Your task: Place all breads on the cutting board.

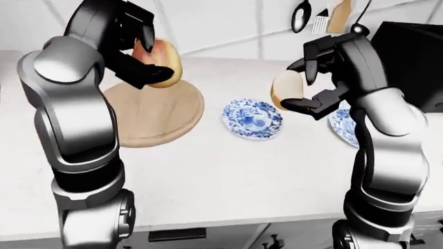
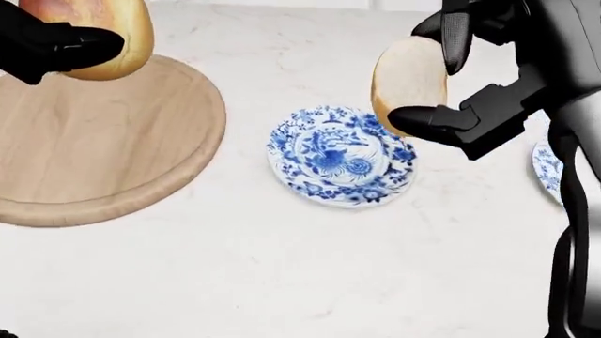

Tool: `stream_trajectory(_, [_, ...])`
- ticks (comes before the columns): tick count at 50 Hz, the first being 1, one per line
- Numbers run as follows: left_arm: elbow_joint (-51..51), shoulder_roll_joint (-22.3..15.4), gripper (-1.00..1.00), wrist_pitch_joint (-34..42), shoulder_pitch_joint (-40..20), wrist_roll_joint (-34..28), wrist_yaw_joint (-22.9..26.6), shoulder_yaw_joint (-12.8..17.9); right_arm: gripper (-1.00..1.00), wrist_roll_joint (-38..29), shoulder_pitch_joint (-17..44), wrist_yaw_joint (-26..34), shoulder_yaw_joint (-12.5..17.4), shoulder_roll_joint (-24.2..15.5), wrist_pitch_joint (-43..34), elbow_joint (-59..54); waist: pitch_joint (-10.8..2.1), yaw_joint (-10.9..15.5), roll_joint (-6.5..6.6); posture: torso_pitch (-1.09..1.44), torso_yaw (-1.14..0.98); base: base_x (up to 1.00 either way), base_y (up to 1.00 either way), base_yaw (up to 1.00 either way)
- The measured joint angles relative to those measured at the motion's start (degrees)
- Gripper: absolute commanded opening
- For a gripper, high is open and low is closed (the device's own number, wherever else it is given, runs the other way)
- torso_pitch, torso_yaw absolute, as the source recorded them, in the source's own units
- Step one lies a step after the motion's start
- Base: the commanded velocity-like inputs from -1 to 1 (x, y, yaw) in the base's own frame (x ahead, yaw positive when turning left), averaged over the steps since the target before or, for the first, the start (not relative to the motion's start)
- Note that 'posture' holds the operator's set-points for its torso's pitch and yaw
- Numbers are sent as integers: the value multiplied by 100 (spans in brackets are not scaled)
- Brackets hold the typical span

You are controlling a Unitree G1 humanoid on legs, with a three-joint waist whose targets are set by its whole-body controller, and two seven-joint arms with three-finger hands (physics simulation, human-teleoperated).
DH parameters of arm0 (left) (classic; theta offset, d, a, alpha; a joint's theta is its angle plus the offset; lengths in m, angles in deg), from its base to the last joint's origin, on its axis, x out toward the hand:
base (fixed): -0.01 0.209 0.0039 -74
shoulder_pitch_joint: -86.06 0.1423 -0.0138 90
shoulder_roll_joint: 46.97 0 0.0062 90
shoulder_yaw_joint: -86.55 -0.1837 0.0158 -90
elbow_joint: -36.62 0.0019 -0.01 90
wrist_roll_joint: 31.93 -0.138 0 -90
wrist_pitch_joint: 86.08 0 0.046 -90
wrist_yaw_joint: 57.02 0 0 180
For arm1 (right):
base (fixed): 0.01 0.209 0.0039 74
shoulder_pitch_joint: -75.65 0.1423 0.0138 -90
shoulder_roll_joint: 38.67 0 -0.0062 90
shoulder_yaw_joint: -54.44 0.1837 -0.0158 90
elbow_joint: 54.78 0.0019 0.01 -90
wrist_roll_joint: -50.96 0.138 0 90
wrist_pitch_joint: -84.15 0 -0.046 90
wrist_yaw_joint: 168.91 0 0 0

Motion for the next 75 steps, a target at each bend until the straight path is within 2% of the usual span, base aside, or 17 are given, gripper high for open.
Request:
stream_trajectory(7, [93,13,-100,33,46,-68,80,11,-100,36,-64,11,-89,25,38,-67,282,64,-189,0,0,0,2,0])
stream_trajectory(9, [94,22,-100,34,56,-80,96,5,-100,38,-102,7,-81,29,36,-102,254,57,-194,0,0,0,7,0])
stream_trajectory(11, [99,37,-100,21,-21,-78,108,-32,-100,25,-102,-12,-23,6,40,-120,95,-52,-329,0,0,0,8,0])
stream_trajectory(15, [-52,98,-100,-21,47,-60,170,-128,-100,-17,-176,-44,56,0,12,-102,-11,-144,-72,0,0,0,8,0])
stream_trajectory(17, [-22,65,-100,-9,1,-78,181,-68,-100,-10,-66,-46,14,-7,38,-56,51,-122,186,0,0,-5,10,0])
stream_trajectory(18, [-30,39,-100,-15,33,-101,167,-8,-100,-1,-84,-48,-31,48,84,5,96,-64,190,0,0,-20,15,0])
stream_trajectory(21, [71,29,-100,25,61,-169,129,60,-100,70,-167,15,-160,79,96,-95,5,46,287,0,0,-20,15,0])
stream_trajectory(23, [45,40,-100,8,1,-175,120,30,-100,77,-149,24,-120,68,53,-185,-30,19,164,0,0,-7,8,0])
stream_trajectory(27, [-80,69,-100,-73,16,-141,147,-21,-100,49,-112,-52,5,56,41,-121,170,-14,-127,0,0,0,0,0])
stream_trajectory(32, [21,63,-100,-21,69,-178,151,28,-100,128,-65,-94,-30,66,134,-65,271,65,-355,0,0,0,0,0])
stream_trajectory(34, [28,68,-100,-30,59,-186,139,33,-100,143,-86,-106,-63,45,160,-90,242,120,-552,0,0,0,0,0])
stream_trajectory(40, [72,205,-100,-82,151,-36,218,-200,-100,43,-284,-189,122,9,138,-274,123,13,-213,0,0,0,0,66])
stream_trajectory(45, [-134,81,-100,-139,-3,-139,131,42,-100,117,-82,-214,34,23,195,-136,44,-96,60,0,0,0,7,15])
stream_trajectory(52, [48,152,-100,-78,151,-196,126,-34,-100,279,-105,-252,45,11,202,-172,199,-91,-322,0,0,0,0,0])
stream_trajectory(58, [-48,193,-100,-71,120,-200,196,-92,-100,307,-14,-333,76,-36,86,-134,182,-60,-290,0,0,0,0,0])
stream_trajectory(67, [-117,256,-100,-133,123,-252,217,-110,-100,250,560,-526,-188,152,72,-673,146,-63,-208,0,0,0,0,0])
stream_trajectory(75, [-110,292,-100,-155,113,-227,233,-108,-100,166,1229,-968,-436,490,571,-2207,138,-83,-164,0,0,0,0,0])
